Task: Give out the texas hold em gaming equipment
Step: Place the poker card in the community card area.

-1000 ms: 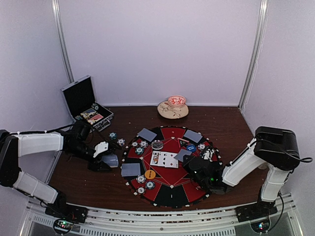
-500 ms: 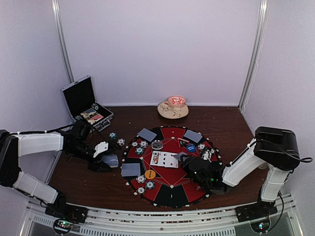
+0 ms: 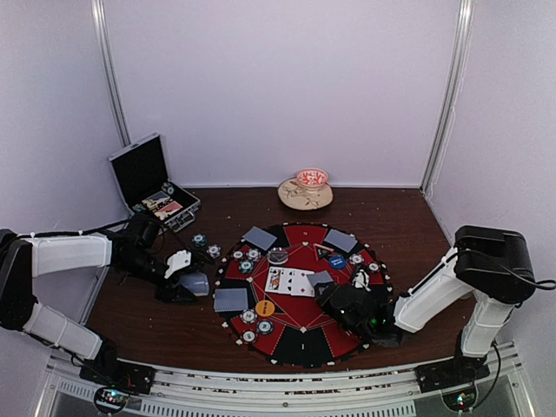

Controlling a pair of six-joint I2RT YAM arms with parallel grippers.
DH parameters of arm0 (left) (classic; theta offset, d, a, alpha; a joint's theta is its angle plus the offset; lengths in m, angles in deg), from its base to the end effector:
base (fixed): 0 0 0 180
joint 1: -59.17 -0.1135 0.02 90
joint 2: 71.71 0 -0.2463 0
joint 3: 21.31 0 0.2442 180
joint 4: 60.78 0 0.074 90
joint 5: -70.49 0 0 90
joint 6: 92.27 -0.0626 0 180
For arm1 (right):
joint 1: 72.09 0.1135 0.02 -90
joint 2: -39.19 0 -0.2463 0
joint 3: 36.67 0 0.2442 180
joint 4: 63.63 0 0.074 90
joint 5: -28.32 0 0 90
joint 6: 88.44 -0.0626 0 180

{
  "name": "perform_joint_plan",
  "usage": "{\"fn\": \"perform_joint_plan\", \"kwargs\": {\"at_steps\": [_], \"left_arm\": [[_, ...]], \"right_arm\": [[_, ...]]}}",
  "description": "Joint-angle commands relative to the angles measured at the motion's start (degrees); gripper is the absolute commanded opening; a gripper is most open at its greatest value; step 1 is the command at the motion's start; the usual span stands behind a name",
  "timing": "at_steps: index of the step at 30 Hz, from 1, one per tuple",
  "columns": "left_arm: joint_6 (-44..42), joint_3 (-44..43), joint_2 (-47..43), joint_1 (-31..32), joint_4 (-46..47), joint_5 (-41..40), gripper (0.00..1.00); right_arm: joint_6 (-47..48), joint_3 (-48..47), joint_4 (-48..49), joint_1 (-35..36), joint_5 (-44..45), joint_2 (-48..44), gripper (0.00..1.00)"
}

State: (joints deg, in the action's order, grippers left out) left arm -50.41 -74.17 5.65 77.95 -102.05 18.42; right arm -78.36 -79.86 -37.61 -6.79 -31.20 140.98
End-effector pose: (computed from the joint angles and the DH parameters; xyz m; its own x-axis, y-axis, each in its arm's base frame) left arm 0.2138 -0.1134 0.1401 -0.2091 0.6916 -0.6913 0.9718 0.2255 -0.0684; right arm 0.1565 0.2642 0.0773 -0.6344 0.6513 -0.4164 0.1158 0.6127 0.7818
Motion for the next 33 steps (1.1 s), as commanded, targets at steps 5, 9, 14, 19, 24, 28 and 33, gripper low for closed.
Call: {"fn": "perform_joint_plan", "kwargs": {"at_steps": [5, 9, 14, 19, 24, 28, 33], "left_arm": [[-0.48, 0.05, -0.90, -0.07, 1.02, 1.18, 0.53], [-0.53, 0.04, -0.94, -0.07, 0.99, 1.18, 0.53], [-0.53, 0.10, -1.16, -0.11, 0.97, 1.18, 0.53], [-0.53, 0.04, -0.99, -0.08, 1.03, 1.18, 0.53], [-0.47, -0.04, -0.98, -0.07, 1.03, 1.18, 0.53], [-0.42, 0.05, -1.16, -0.09, 1.03, 1.18, 0.53], [-0.38, -0.04, -0.90, -0.12, 0.98, 1.20, 0.53]], "right_arm": [[1.63, -2.42, -2.30, 0.89, -4.11, 2.37, 0.49], [2.34, -4.11, -2.31, 1.02, -5.60, 3.71, 0.50], [2.50, -4.78, -3.48, 1.04, -5.40, 3.98, 0.51], [2.32, -3.37, -3.92, 0.99, -4.62, 2.27, 0.51], [2.99, -3.76, -4.42, 1.09, -6.89, 2.14, 0.52], [2.98, -3.86, -5.98, 1.79, -7.22, 1.09, 0.53], [2.94, -2.43, -8.11, 2.49, -5.20, -2.48, 0.56]]}}
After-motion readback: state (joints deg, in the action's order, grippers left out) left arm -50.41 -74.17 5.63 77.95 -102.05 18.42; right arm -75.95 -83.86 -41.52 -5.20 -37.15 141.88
